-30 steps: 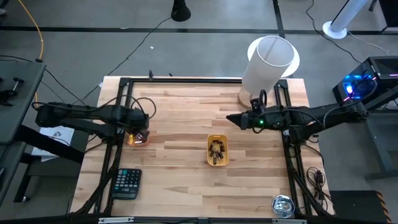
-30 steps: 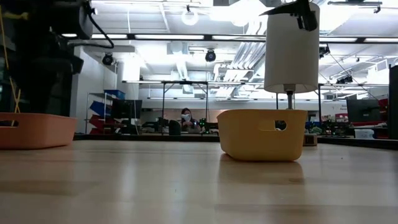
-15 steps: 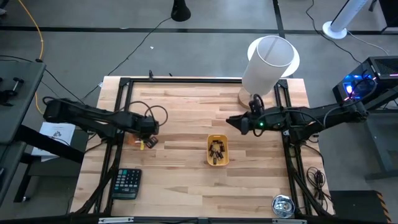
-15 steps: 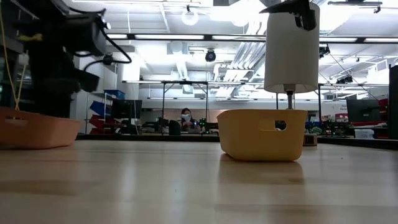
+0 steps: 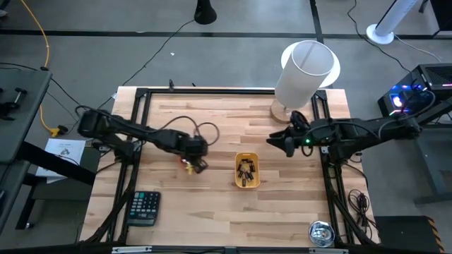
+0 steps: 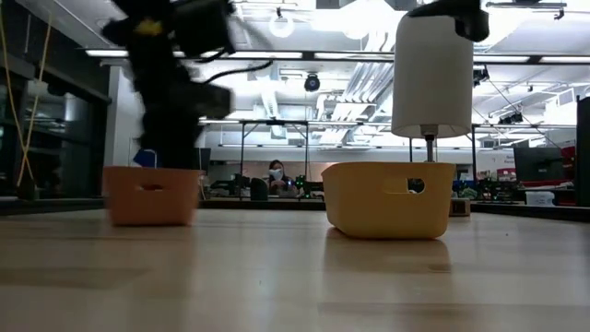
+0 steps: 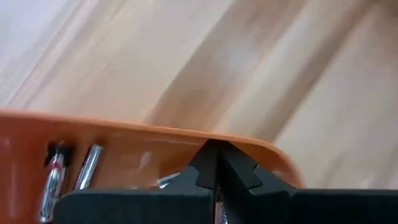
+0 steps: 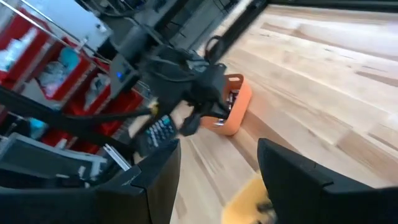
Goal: Sort batteries
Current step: Move the orange bin to the center of the table
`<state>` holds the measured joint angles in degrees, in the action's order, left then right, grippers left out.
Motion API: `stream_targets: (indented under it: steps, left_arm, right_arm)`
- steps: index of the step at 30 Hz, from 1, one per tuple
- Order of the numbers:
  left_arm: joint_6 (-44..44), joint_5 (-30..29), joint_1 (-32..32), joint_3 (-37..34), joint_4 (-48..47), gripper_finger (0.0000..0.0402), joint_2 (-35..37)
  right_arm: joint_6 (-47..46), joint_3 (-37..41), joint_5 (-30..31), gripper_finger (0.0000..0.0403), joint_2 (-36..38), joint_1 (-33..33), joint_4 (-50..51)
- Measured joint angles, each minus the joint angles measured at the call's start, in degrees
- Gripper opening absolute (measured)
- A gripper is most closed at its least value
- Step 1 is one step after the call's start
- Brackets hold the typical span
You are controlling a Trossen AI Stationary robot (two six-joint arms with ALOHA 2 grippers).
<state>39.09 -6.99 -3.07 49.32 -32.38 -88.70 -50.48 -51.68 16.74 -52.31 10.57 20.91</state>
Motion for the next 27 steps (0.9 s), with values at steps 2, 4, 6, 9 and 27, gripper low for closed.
stream_targets:
  steps: [2, 4, 6, 9, 27]
  left_arm:
    - [-1.6, -0.18, -0.91, 4.27, 1.42, 0.0, -3.33]
    - [-2.94, -0.27, -1.78, 8.11, 3.7, 0.0, -6.68]
    - [-4.17, -0.35, -2.76, 11.88, 5.84, 0.0, -10.23]
    - [-5.49, -0.06, -4.32, 17.37, 8.2, 0.0, -15.36]
    - [-4.73, 3.95, -12.66, 27.71, 3.72, 0.0, -21.37]
  right_arm:
    - [-0.3, 0.0, -0.01, 0.0209, 1.43, 0.0, 3.63]
    - [-1.43, 0.0, -0.03, 0.0209, 2.13, 0.0, 7.6]
    - [-2.68, 0.0, -0.01, 0.0209, 2.24, 0.16, 11.3]
    - [-3.5, 0.0, -0.01, 0.0209, 2.02, 1.26, 14.7]
    - [-6.45, 0.0, 2.2, 0.0209, 0.18, 6.47, 19.71]
